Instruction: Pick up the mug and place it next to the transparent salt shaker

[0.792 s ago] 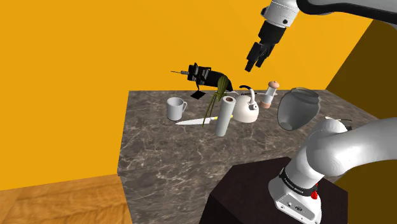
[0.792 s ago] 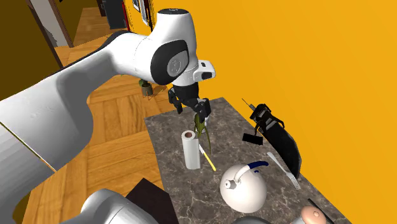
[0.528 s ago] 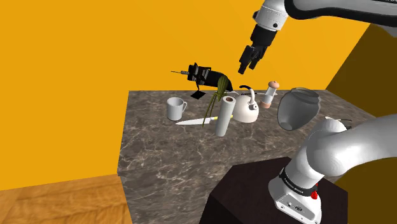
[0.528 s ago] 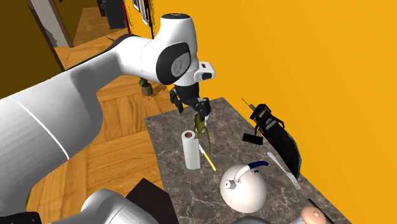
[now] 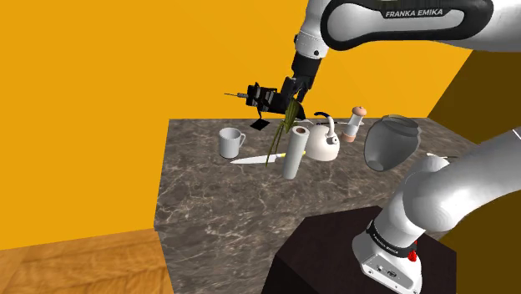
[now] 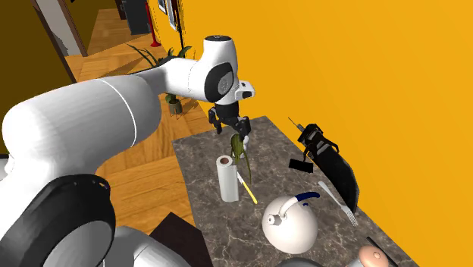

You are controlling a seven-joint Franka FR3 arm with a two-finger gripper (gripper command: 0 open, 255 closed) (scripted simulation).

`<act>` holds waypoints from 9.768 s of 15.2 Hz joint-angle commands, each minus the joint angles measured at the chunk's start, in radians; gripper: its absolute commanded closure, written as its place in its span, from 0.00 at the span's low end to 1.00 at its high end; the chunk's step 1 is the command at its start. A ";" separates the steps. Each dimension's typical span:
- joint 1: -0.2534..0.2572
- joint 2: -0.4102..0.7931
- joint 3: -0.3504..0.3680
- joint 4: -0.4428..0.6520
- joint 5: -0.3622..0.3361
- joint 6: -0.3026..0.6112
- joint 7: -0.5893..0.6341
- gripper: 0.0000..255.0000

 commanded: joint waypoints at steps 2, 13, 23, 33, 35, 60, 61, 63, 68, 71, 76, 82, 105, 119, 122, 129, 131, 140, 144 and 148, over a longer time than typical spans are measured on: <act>0.008 0.114 0.020 0.047 -0.003 0.054 0.017 0.00; 0.043 0.517 0.080 0.267 -0.051 0.181 0.085 0.00; 0.083 0.811 0.095 0.484 -0.104 0.218 0.128 0.00; 0.082 0.842 0.091 0.451 -0.112 0.281 0.133 0.00; 0.082 0.842 0.091 0.451 -0.112 0.281 0.133 0.00; 0.080 0.774 0.098 0.547 -0.094 0.119 0.114 1.00; 0.080 0.771 0.098 0.555 -0.093 0.107 0.113 1.00; 0.080 0.764 0.098 0.573 -0.091 0.083 0.111 1.00; 0.081 0.752 0.100 0.624 -0.088 0.020 0.105 1.00; 0.081 0.747 0.100 0.657 -0.086 -0.018 0.102 1.00; 0.083 0.744 0.101 0.719 -0.084 -0.083 0.097 1.00; 0.085 0.748 0.102 0.806 -0.083 -0.166 0.092 1.00; -0.035 0.582 0.036 0.763 -0.052 -0.275 -0.102 1.00; -0.202 0.433 -0.119 0.575 -0.042 -0.216 -0.420 1.00; -0.236 0.428 -0.156 0.568 -0.041 -0.210 -0.491 1.00; -0.317 0.452 -0.244 0.595 -0.034 -0.204 -0.660 1.00; -0.341 0.469 -0.269 0.614 -0.028 -0.204 -0.710 1.00; -0.463 0.600 -0.374 0.770 0.027 -0.227 -0.936 1.00; -0.504 0.650 -0.397 0.819 0.051 -0.227 -0.998 1.00; -0.500 0.637 -0.395 0.747 0.045 -0.168 -0.995 1.00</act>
